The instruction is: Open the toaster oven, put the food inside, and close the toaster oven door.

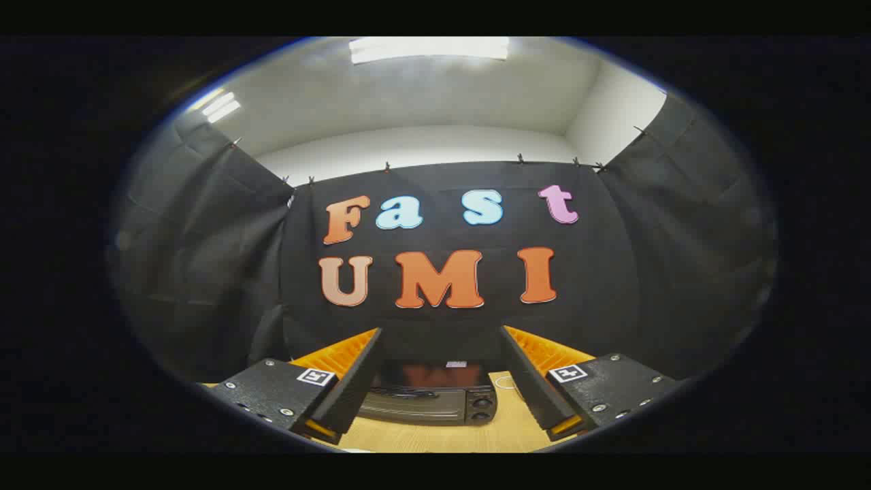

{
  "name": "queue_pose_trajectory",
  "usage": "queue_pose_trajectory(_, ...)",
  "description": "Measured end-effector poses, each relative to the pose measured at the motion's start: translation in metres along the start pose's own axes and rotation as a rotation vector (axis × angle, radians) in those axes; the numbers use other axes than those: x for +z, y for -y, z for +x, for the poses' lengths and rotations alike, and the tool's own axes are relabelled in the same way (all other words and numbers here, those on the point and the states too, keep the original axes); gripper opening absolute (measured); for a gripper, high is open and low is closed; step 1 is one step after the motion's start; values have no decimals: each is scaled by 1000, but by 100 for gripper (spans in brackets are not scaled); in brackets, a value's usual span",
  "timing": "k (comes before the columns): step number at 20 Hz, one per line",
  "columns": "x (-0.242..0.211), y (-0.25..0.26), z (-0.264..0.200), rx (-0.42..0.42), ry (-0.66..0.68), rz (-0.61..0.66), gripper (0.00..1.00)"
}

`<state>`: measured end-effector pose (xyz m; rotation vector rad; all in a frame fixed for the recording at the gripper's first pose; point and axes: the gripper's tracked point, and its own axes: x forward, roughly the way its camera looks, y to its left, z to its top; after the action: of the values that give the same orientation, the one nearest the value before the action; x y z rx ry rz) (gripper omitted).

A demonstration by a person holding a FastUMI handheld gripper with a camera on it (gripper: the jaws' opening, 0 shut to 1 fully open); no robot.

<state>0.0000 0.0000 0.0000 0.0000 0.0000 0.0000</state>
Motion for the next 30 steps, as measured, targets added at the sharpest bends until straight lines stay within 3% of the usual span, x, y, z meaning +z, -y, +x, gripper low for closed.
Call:
queue_pose_trajectory(18,-38,-7,22,-3,-69,4,98)
queue_pose_trajectory(23,-78,-9,49,-17,-143,8,98)
queue_pose_trajectory(30,-163,-47,105,23,-317,-6,99)
